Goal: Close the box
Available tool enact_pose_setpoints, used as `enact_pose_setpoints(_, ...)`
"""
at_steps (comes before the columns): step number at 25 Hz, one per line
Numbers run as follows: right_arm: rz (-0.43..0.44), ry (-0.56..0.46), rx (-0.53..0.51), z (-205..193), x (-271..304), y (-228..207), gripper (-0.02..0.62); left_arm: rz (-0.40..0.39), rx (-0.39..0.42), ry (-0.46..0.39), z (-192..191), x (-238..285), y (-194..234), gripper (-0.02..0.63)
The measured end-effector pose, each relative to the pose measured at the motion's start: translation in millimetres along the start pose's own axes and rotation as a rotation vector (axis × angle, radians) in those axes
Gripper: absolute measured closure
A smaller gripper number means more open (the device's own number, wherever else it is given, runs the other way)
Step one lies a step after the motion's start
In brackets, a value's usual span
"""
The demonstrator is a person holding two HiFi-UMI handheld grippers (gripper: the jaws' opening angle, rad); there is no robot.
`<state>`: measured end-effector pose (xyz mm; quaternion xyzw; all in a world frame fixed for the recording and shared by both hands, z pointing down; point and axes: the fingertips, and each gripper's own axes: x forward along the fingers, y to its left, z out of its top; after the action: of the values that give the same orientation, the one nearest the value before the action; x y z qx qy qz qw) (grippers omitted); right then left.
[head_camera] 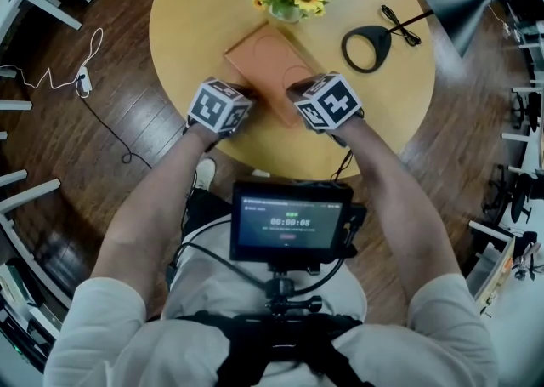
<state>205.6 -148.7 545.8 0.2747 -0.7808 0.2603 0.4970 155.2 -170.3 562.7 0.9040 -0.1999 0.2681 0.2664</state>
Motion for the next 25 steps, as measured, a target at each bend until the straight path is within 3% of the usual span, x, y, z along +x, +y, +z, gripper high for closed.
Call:
enact_pose_setpoints(7, -0.029, -0.028, 0.056, 1, 5, -8, 0.595, -0.036, 0.009, 0.013, 0, 4, 5, 0.534)
enact_pose_setpoints(9, -0.071, -0.076, 0.080, 3, 1, -11, 0.594, -0.037, 0.046, 0.027, 0, -3, 6, 0.518)
enact_pose_setpoints(11, -0.120, -0.148, 0.113, 8, -7, -11, 0.528, -0.033, 0.096, 0.054, -5, -16, 9, 0.511)
enact_pose_setpoints(15, -0.238, -0.278, 0.183, 15, -33, -5, 0.528, -0.025, 0.139, 0.048, -15, -59, 23, 0.511)
enact_pose_setpoints(18, -0.310, -0.371, 0.251, 18, -50, 19, 0.527, -0.013, 0.151, 0.012, -20, -103, 41, 0.511)
enact_pose_setpoints(20, -0.328, -0.447, 0.337, 17, -62, 44, 0.465, -0.002, 0.161, -0.014, -20, -132, 52, 0.511)
enact_pose_setpoints(25, -0.400, -0.558, 0.516, 0, -77, 90, 0.465, 0.034, 0.151, -0.014, -27, -176, 76, 0.511)
